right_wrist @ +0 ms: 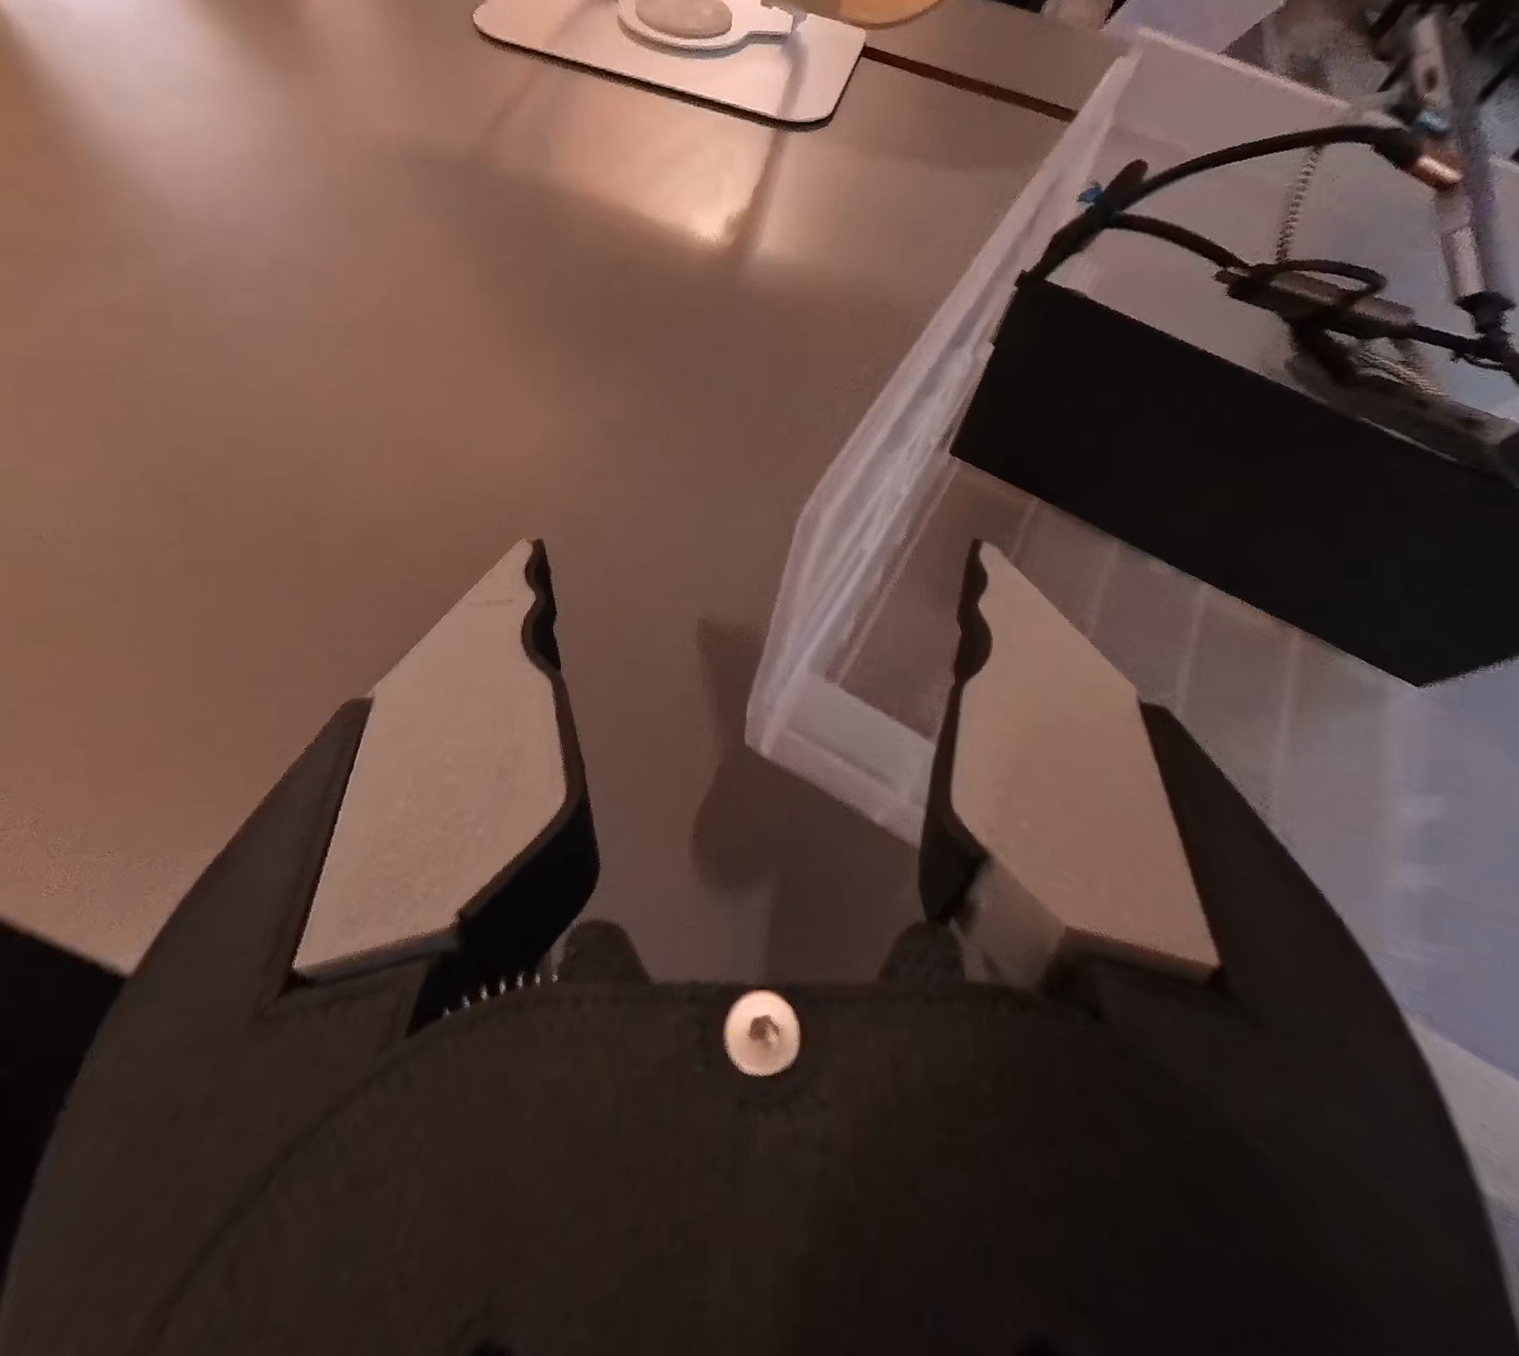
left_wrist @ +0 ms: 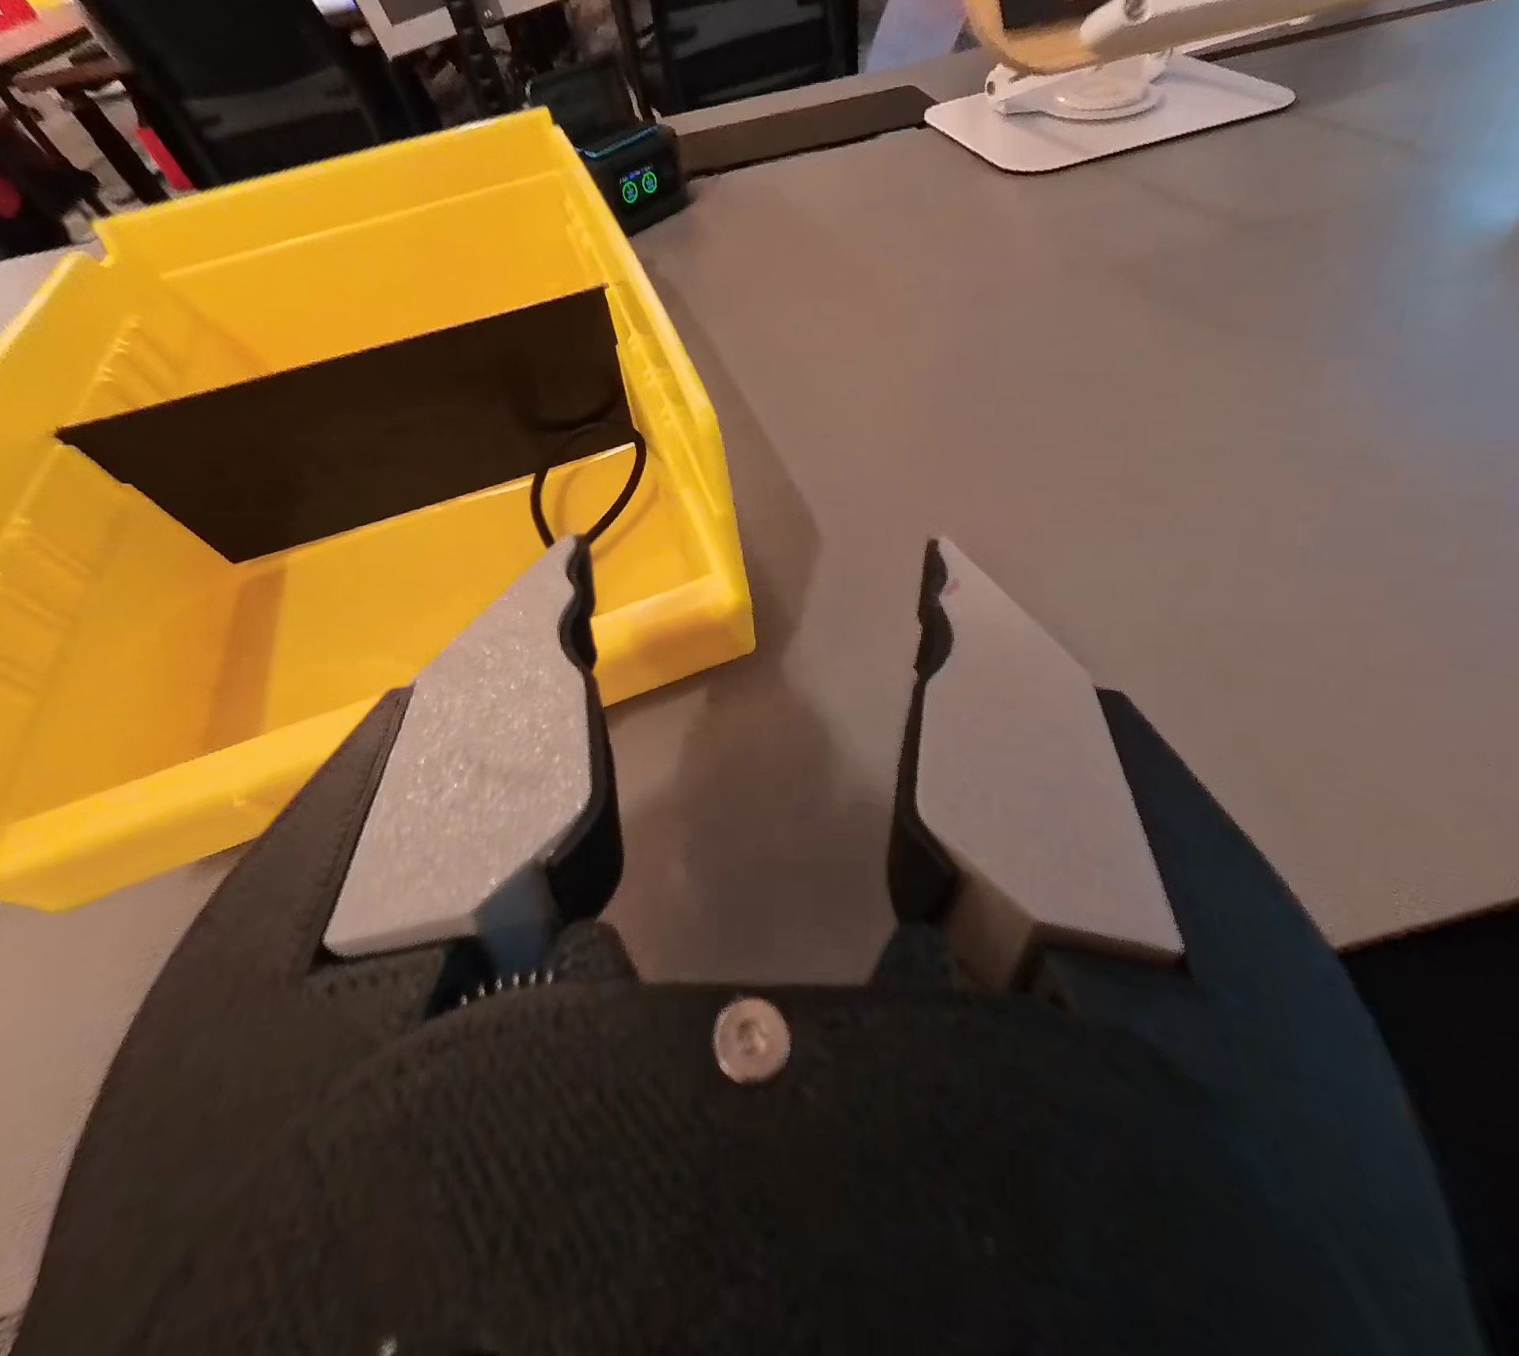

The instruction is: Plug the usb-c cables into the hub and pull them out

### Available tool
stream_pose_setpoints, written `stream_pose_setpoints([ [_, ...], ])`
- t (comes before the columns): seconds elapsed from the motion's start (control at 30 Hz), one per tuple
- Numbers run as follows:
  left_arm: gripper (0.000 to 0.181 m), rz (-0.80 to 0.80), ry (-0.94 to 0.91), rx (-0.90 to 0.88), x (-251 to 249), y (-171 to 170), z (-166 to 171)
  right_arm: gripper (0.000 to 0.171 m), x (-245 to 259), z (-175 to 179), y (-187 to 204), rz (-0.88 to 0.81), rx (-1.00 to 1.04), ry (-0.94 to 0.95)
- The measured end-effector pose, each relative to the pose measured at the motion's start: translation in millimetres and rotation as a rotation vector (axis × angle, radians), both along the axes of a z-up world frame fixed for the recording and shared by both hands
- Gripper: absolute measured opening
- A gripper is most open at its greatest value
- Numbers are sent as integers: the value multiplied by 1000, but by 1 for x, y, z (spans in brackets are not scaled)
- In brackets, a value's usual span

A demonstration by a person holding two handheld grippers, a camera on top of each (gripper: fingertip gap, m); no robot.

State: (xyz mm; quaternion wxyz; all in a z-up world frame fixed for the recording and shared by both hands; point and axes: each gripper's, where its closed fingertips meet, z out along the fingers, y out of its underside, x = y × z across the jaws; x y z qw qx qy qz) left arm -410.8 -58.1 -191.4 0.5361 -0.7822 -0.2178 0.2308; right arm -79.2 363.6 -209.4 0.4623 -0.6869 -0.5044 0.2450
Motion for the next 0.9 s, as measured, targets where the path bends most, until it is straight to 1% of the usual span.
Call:
stream_pose_setpoints([
  [0.03, 78, 3, 5, -17, -2, 3, -4, 98, -7, -2, 2, 3, -10, 0],
  [0.1, 78, 21, 35, -53, -9, 7, -9, 93, -17, -2, 11, -15, 8, -14],
  [0.17, 72, 44, 62, -65, -18, 11, -10, 91, -24, -5, 16, -24, -7, -45],
  [0.2, 68, 52, 60, -62, -23, 14, -11, 76, -25, -7, 20, -41, -10, -61],
  [0.23, 64, 58, 47, -54, -29, 17, -12, 52, -24, -7, 26, -69, -3, -78],
  [0.3, 55, 61, 18, -44, -39, 22, -14, 42, -20, -8, 35, -99, 34, -129],
  [0.37, 47, 68, 21, -51, -47, 23, -15, 32, -16, -9, 36, -106, 42, -162],
  [0.4, 36, 64, 42, -50, -50, 23, -13, 29, -14, -9, 36, -121, 42, -168],
  [0.47, 29, 27, 65, -65, -48, 26, -13, 26, -9, -10, 35, -133, 50, -172],
  [0.5, 20, 3, 75, -81, -46, 28, -14, 24, -7, -10, 34, -136, 51, -177],
  [0.6, 13, 8, 125, -140, -46, 26, -14, 19, 0, -9, 28, -132, 41, -185],
  [0.73, 4, 78, 220, -184, -54, 10, -4, 13, 6, -9, 16, -117, 41, -191],
  [0.9, 3, 33, 268, -101, -53, -9, 9, 15, 2, -9, -20, -22, 37, -194],
])
